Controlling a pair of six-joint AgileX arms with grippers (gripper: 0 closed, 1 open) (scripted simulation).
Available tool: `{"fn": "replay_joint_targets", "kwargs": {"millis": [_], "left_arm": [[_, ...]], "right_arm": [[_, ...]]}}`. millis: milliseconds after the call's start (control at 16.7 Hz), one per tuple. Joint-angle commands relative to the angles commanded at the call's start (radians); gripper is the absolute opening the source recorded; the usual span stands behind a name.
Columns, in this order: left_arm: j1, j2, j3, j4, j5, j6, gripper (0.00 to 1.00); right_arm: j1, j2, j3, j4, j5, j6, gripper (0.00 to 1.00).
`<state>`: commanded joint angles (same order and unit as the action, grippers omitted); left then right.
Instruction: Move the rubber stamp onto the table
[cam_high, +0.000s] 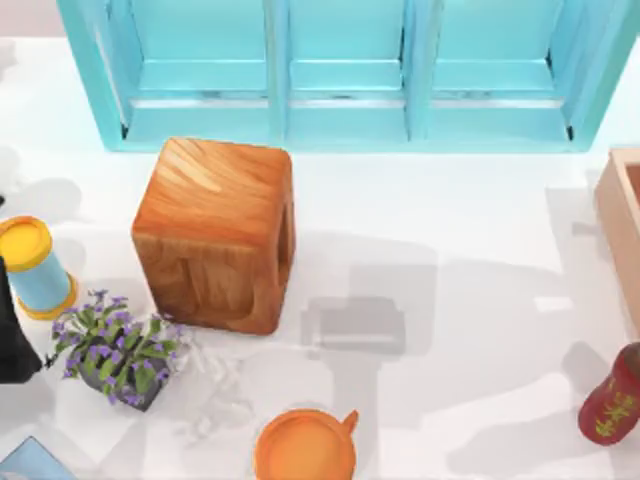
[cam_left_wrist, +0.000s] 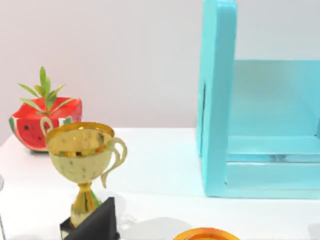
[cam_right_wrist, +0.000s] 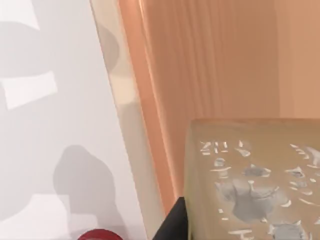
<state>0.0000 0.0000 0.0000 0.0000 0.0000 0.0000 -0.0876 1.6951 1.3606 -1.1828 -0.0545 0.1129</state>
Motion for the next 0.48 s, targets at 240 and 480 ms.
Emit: {"fn": "replay_joint_targets", "kwargs": {"millis": [240, 480], "left_arm": [[0.0, 0.0, 0.0, 0.0, 0.0, 0.0, 1.0], [0.0, 0.0, 0.0, 0.0, 0.0, 0.0, 1.0]], "right_arm": [[0.196, -0.088, 0.05, -0.181, 0.028, 0.058, 0.0], [0.273, -0.135, 0.07, -0.255, 0.057, 0.079, 0.0]]}}
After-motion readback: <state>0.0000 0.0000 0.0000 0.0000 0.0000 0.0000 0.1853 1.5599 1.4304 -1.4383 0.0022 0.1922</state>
